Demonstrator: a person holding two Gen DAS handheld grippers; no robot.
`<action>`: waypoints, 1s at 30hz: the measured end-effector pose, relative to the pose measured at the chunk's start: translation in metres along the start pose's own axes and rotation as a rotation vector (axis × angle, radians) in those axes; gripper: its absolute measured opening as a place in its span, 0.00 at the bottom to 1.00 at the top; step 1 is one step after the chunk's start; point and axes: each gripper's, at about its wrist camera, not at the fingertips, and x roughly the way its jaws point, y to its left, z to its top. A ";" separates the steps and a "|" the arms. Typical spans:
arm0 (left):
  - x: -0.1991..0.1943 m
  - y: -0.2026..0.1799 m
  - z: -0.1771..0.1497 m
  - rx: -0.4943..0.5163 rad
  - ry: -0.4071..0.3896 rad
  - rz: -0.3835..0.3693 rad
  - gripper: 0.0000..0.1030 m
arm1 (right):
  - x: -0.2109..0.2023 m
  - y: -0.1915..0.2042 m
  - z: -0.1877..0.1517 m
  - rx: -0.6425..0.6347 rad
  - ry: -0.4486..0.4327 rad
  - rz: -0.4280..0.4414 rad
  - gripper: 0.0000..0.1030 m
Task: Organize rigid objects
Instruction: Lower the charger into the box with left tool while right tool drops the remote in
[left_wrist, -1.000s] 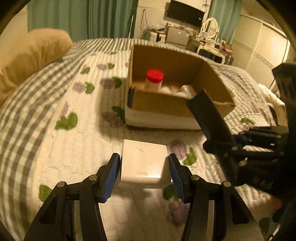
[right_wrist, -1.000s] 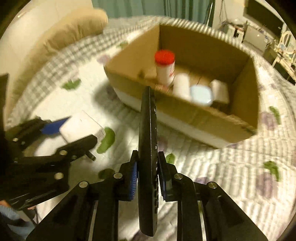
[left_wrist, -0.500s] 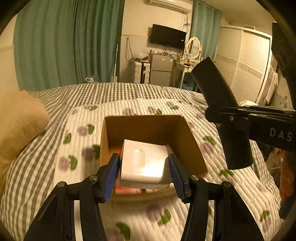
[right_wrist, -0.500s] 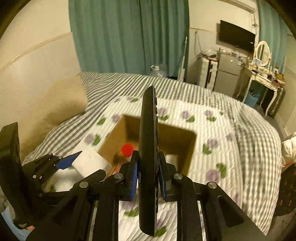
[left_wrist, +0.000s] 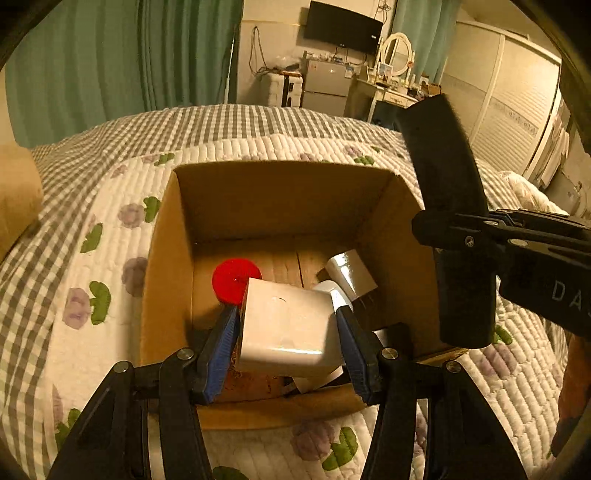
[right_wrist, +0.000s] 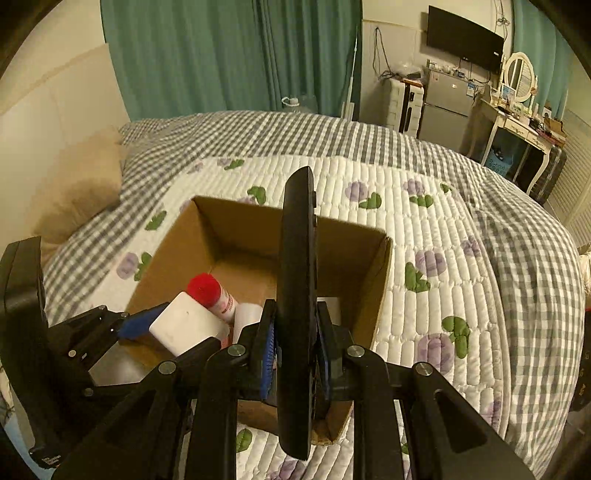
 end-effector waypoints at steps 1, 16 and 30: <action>-0.002 0.000 0.002 0.000 -0.014 0.002 0.54 | 0.002 -0.001 -0.001 0.000 0.001 0.000 0.18; -0.038 0.024 0.016 -0.030 -0.105 0.057 0.59 | 0.050 0.000 -0.010 0.000 0.127 -0.037 0.18; -0.075 0.028 0.013 -0.027 -0.174 0.068 0.59 | -0.025 0.006 0.006 0.045 -0.110 -0.090 0.54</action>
